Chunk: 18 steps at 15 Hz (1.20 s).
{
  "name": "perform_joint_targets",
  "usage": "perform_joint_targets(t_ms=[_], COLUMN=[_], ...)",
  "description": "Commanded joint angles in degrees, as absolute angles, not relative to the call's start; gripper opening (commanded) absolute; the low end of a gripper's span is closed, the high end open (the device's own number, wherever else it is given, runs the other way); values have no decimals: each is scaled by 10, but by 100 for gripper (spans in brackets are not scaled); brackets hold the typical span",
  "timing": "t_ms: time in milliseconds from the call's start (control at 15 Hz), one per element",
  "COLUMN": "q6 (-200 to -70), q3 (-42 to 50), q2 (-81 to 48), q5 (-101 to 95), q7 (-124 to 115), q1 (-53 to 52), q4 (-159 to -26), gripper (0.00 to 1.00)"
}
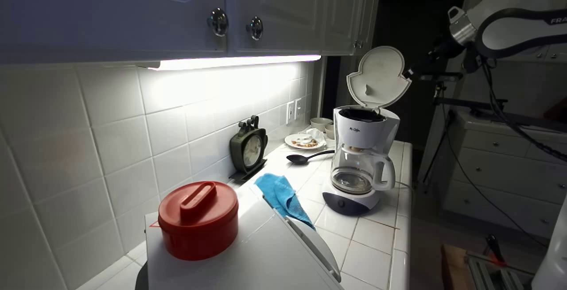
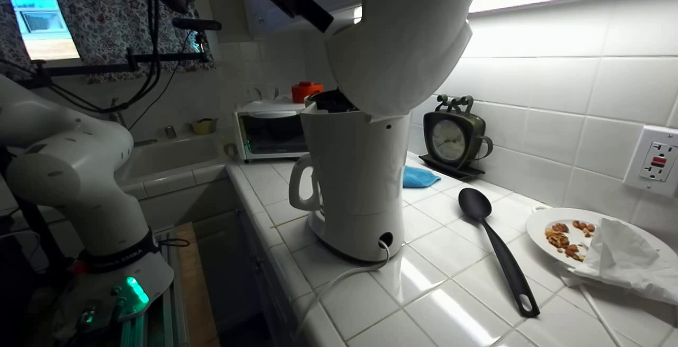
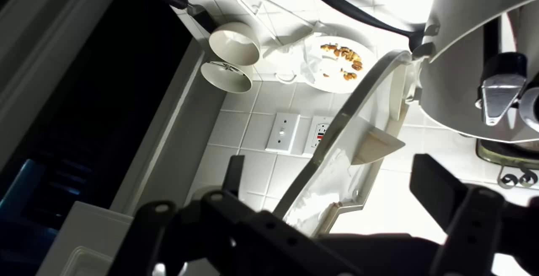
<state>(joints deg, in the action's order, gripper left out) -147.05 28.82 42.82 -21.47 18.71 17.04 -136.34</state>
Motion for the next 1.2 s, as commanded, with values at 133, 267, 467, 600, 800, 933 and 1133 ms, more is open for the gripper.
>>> perform_joint_targets(t_ms=[133,267,467,600,800,933,1133], q6=[-1518,-1508,-1503,-1503,-1498,-1490,-1478], q3=[355,365,369,367,370,371,373], q2=[420,421,427,428,428,430,430], q5=[-120,-98,-78,-74,-67,-62,-52], q7=[256,264,288,304,328,342,360], q1=[106,86,47,26,-7,-27,-47], q4=[-1356,-1354,-1350,-1347,-1341,-1337,-1332], gripper=[100,100,100,100,100,100,100])
